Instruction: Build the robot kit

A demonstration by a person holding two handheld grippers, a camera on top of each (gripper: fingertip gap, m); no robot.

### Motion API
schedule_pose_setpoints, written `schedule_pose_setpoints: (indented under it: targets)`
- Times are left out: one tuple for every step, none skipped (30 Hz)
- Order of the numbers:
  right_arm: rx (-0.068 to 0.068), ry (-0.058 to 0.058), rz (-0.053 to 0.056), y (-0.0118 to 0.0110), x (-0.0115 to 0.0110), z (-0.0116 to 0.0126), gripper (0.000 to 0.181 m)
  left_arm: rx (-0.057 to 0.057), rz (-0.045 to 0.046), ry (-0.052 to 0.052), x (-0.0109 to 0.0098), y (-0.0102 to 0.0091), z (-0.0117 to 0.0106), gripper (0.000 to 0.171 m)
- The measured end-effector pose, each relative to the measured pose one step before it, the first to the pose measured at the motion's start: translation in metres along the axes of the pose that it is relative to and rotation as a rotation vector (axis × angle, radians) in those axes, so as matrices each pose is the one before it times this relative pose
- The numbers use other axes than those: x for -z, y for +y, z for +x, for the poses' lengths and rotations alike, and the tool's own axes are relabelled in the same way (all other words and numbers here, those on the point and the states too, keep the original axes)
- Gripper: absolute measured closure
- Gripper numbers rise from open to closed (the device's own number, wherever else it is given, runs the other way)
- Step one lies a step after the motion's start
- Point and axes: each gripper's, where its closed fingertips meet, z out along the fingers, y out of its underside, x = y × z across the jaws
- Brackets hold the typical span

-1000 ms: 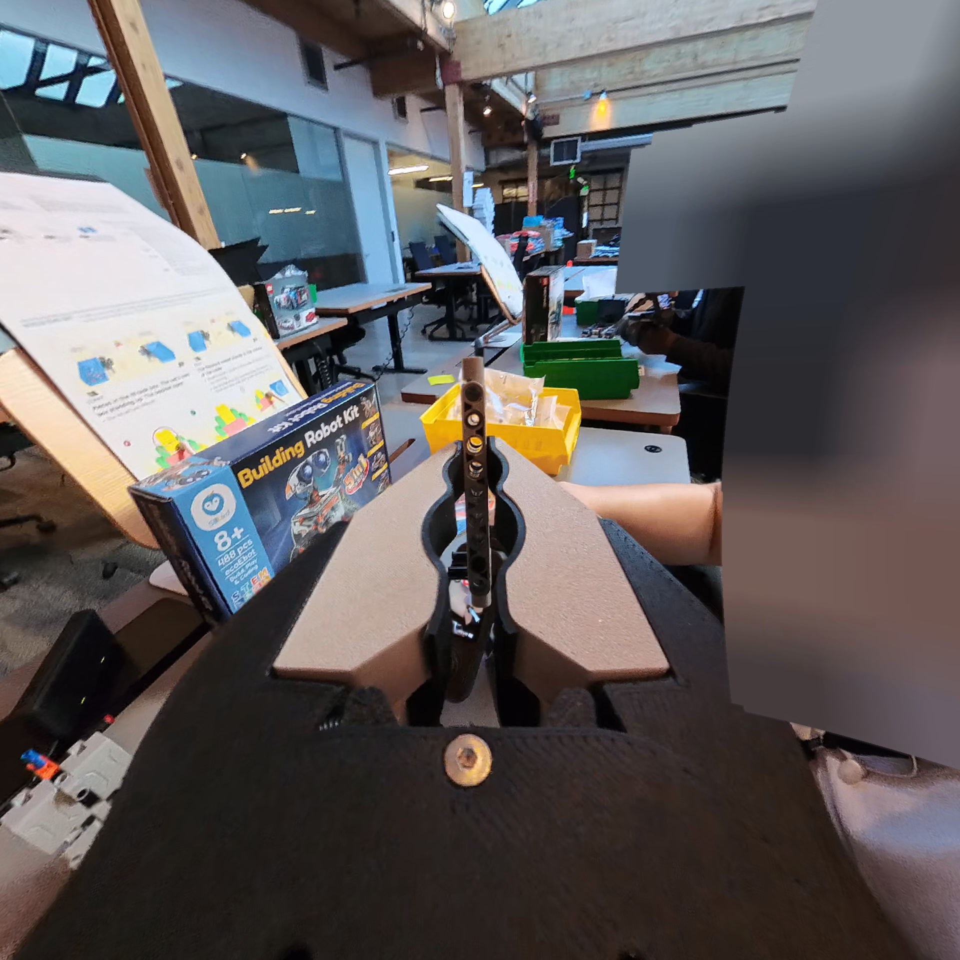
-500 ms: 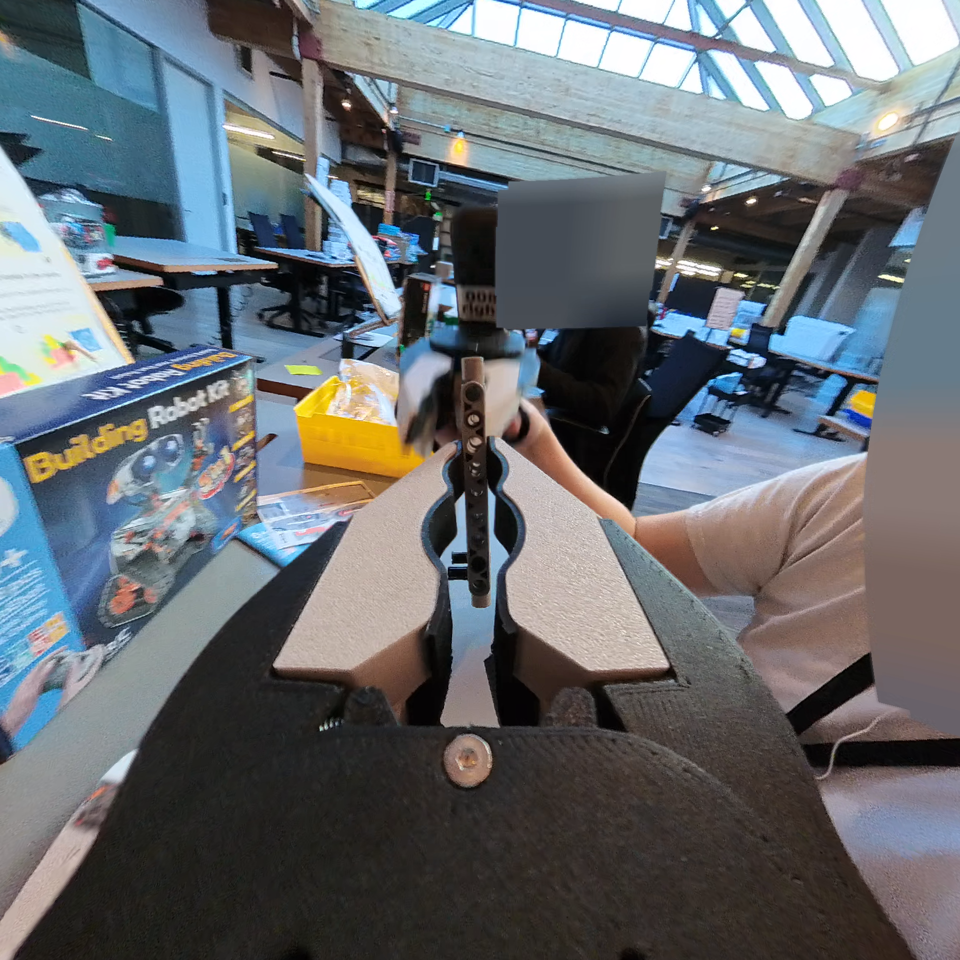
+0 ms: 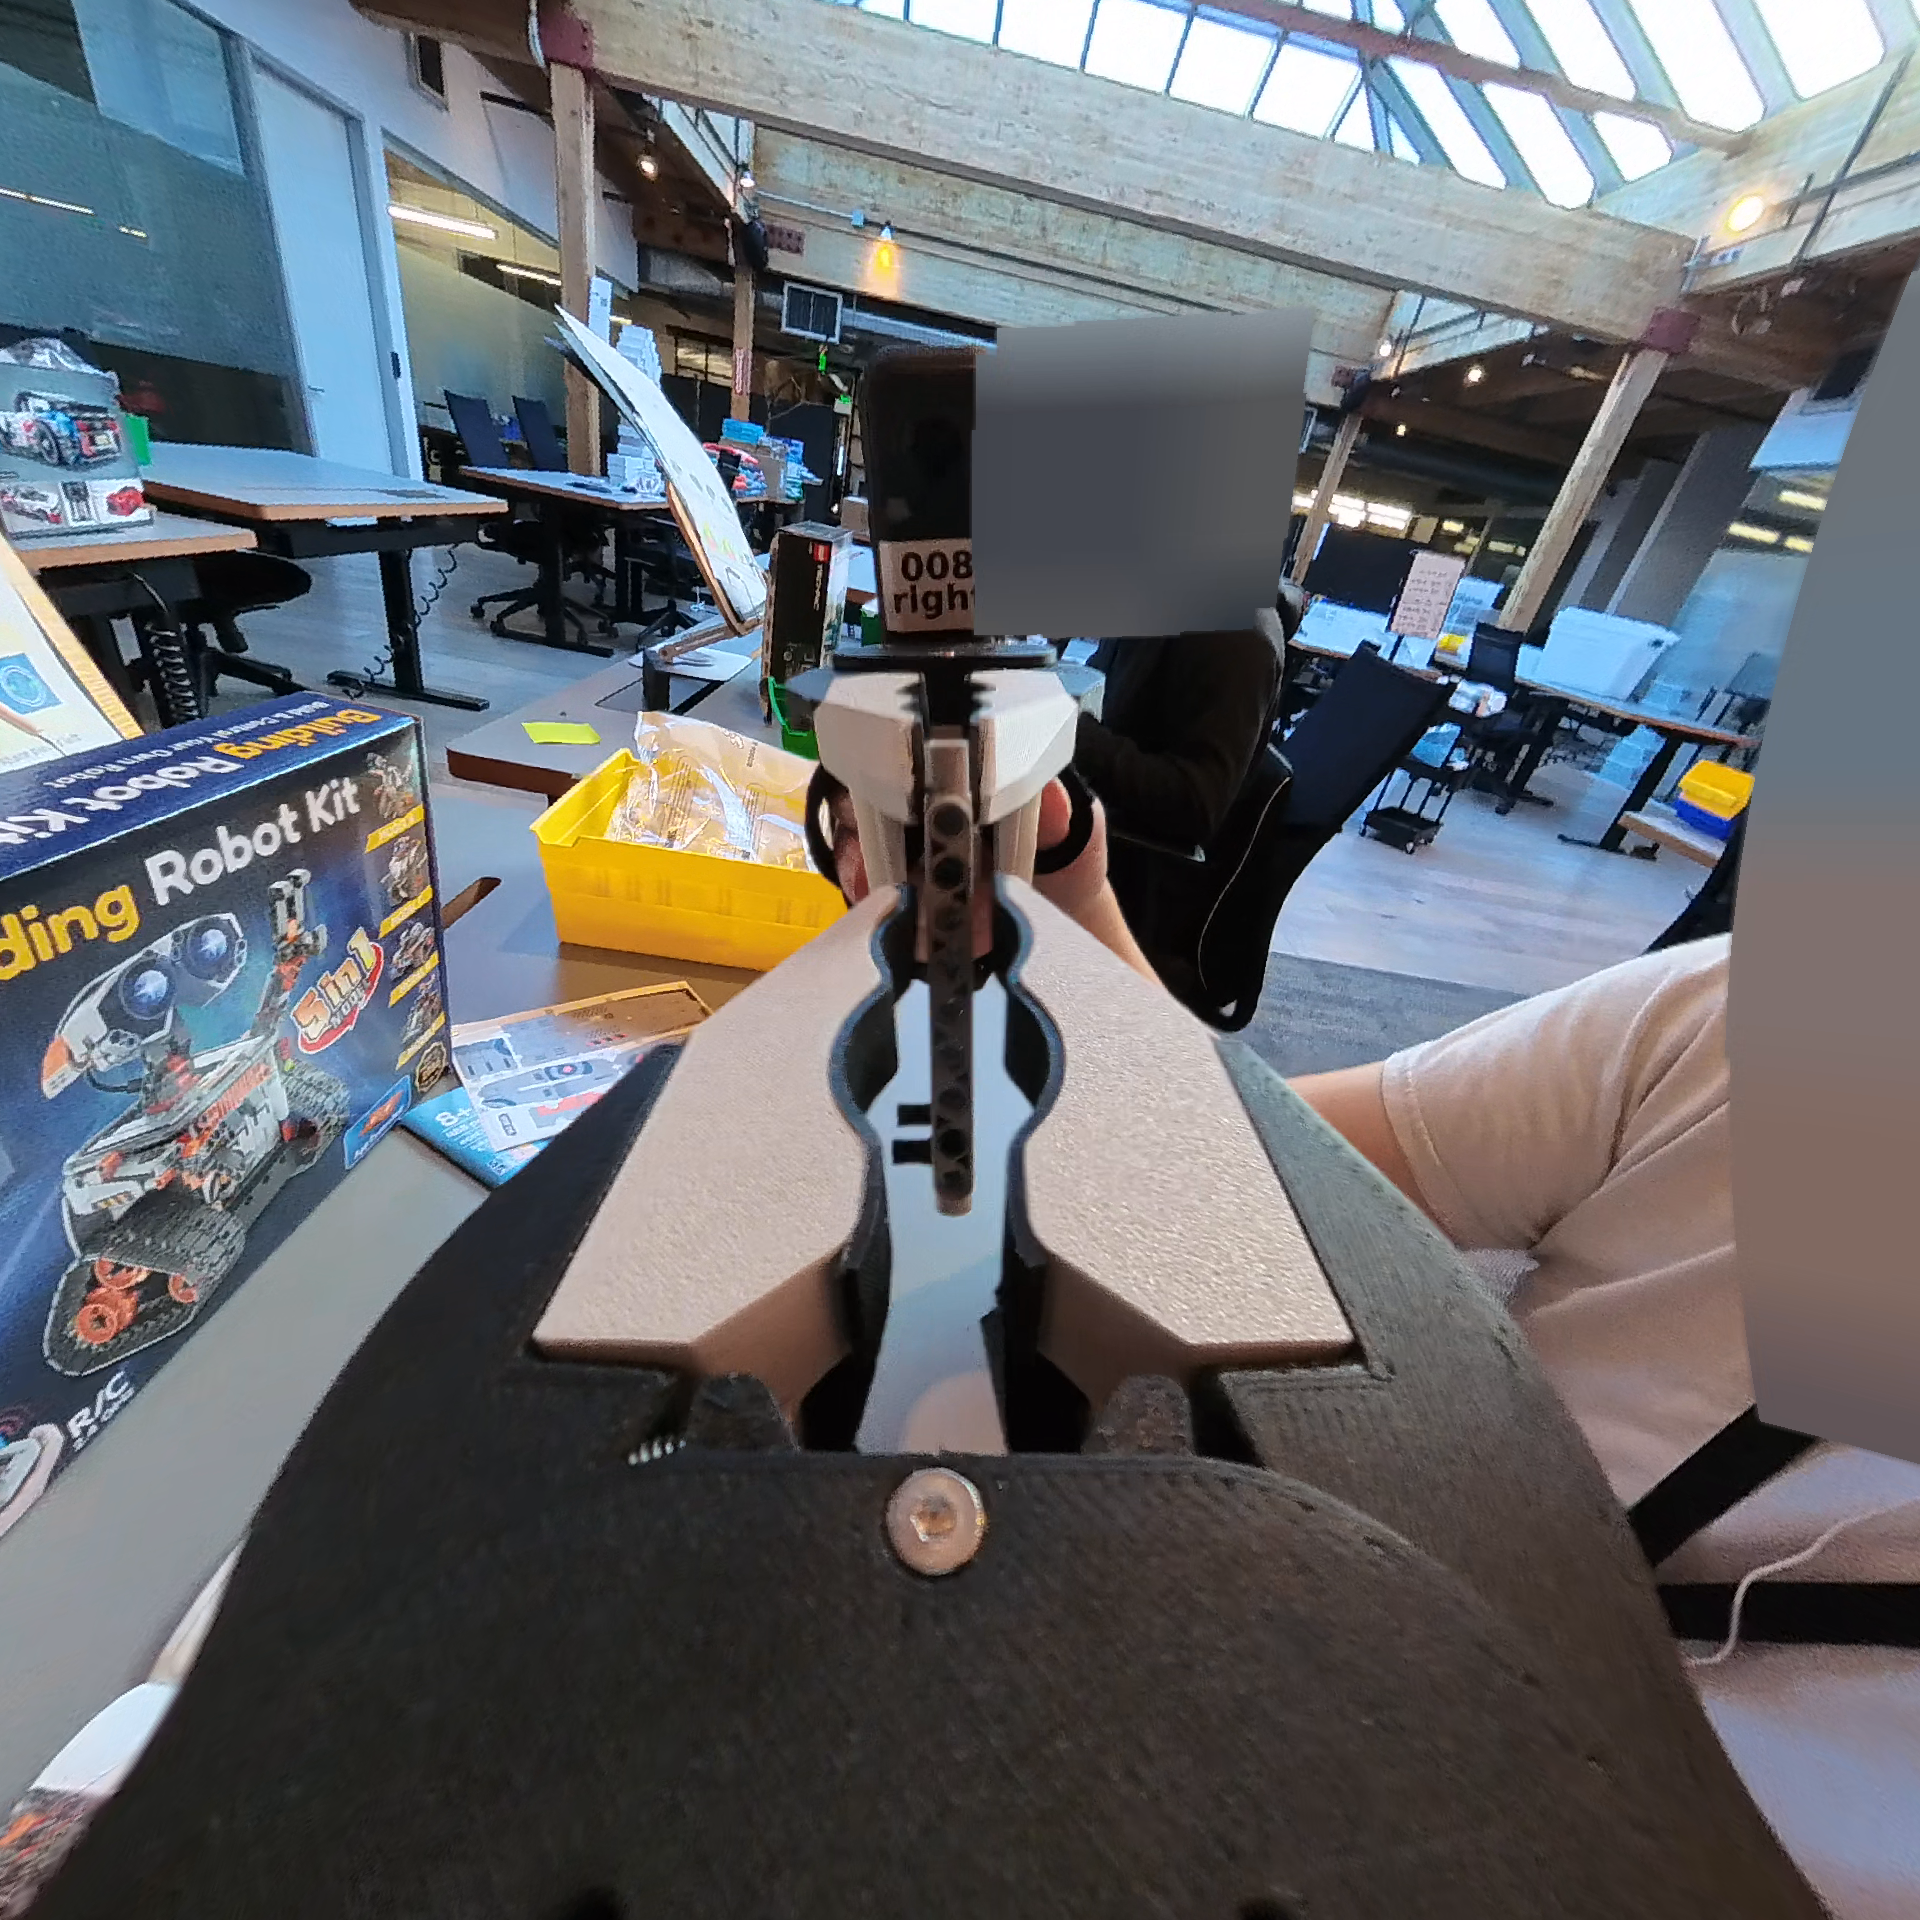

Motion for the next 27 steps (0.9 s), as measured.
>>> schedule_pose_setpoints:
  targets:
    - [-0.0089,0.007,-0.0046,0.00155,-0.00035,0.00113,0.175,0.0099,0.01481,0.0052,0.00087,-0.00184,0.00066,0.157]
    - [-0.0066,-0.0027,-0.0056,0.00157,-0.00107,-0.00062,0.175,0.0084,0.00714,0.0072,0.00061,-0.00096,0.00123,0.157]
    - [-0.0016,-0.009,-0.0143,0.00245,-0.00181,-0.00197,0.175,0.0067,-0.00486,-0.0019,-0.00006,0.00039,0.00012,0.157]
    - [0.0009,-0.0017,-0.0168,0.00282,-0.00194,-0.0014,0.174,-0.0012,-0.0103,-0.0091,-0.00057,0.00137,-0.00074,0.159]
    - [0.0009,0.0085,-0.0053,0.00068,-0.00049,0.00036,0.175,-0.0085,-0.01133,0.004,-0.00042,0.00149,0.00149,0.163]
    - [0.0059,-0.0061,-0.003,0.00019,0.00013,-0.00206,0.174,-0.0035,-0.00671,0.0024,-0.00042,0.00074,0.00132,0.166]
    - [0.0019,0.0004,-0.006,0.00067,0.00022,-0.00079,0.175,-0.0041,-0.01246,0.0032,-0.00052,0.00144,0.00132,0.166]
    - [-0.001,0.0054,-0.0102,0.00129,0.0001,-0.00001,0.175,-0.0051,-0.01536,-0.0036,-0.00035,0.00219,0.00009,0.167]
    - [0.0023,0.0075,-0.0086,0.00115,0.00004,0.00011,0.175,-0.0046,-0.01249,-0.0035,-0.00018,0.00197,-0.0003,0.167]
    - [0.0056,0.0043,-0.0081,0.00086,-0.00007,-0.00052,0.175,0.0009,-0.00908,0.0035,-0.00039,0.00176,0.00038,0.167]
    - [0.005,0.0056,-0.0099,0.00101,0.00008,-0.0004,0.174,0.0063,-0.01116,0.0081,-0.00071,0.002,0.00067,0.167]
    - [0.0075,0.0083,-0.0051,0.00035,0.00023,0.00001,0.175,0.0078,-0.00583,0.0066,-0.00053,0.00088,0.0003,0.167]
    - [0.0069,0.0027,-0.0033,0.00036,0.00026,-0.00058,0.174,0.0011,-0.00226,0.0084,-0.00056,0.00068,0.00055,0.167]
    - [0.0083,0.0072,-0.0047,0.00063,0.00027,0.00067,0.175,-0.0039,-0.00654,0.0027,-0.00018,0.00076,-0.00014,0.167]
    - [0.0222,0.0181,-0.0097,0.00105,0.0007,0.00171,0.174,-0.0051,-0.01175,-0.0086,0.00017,0.0009,-0.00161,0.167]
    - [0.0477,0.0272,-0.009,0.00041,0.00279,0.00152,0.167,-0.0062,-0.01066,-0.0197,0.00146,0.00076,-0.00332,0.167]
    - [0.0669,0.0471,-0.003,-0.00082,0.00639,0.00344,0.149,0.0031,0.00998,-0.0325,0.0042,-0.00177,-0.00527,0.167]
    - [0.0735,0.082,-0.0302,0.0039,0.00934,0.00976,0.144,0.014,0.02994,-0.0225,0.00743,-0.00423,-0.00425,0.167]
    - [0.0587,0.0515,-0.0797,0.01324,0.00724,0.00742,0.149,0.0156,0.03583,-0.0053,0.00949,-0.0053,-0.00164,0.167]
    - [0.0212,-0.0438,-0.1217,0.02273,0.00058,-0.006,0.152,0.0068,0.02767,-0.0034,0.0108,-0.00458,-0.00089,0.167]
    - [-0.0091,-0.0889,-0.1257,0.02553,-0.00855,-0.01344,0.151,-0.0029,0.02026,-0.0164,0.01099,-0.00389,-0.00212,0.167]
    - [0.0128,-0.0639,-0.1197,0.02647,-0.01787,-0.01112,0.151,-0.0088,0.01811,-0.0288,0.01067,-0.0037,-0.00347,0.167]
    - [0.0588,-0.0261,-0.1423,0.03012,-0.02289,-0.00744,0.151,-0.0093,0.02155,-0.0316,0.00992,-0.00427,-0.00379,0.167]
    - [0.0755,-0.0017,-0.1514,0.02976,-0.02406,-0.00579,0.151,-0.0046,0.02311,-0.0218,0.00906,-0.00434,-0.00239,0.167]
    - [0.073,-0.0233,-0.1153,0.02121,-0.02299,-0.00978,0.154,0.0,0.01904,-0.0093,0.00799,-0.00354,-0.00049,0.167]
    - [0.0396,-0.0271,-0.0496,0.0085,-0.0186,-0.00812,0.156,-0.0008,0.0143,-0.0046,0.00679,-0.00275,0.00052,0.167]
    - [-0.0009,-0.0228,-0.0125,0.00208,-0.01306,-0.00279,0.157,-0.0044,0.01132,-0.0086,0.00597,-0.00239,0.00021,0.167]
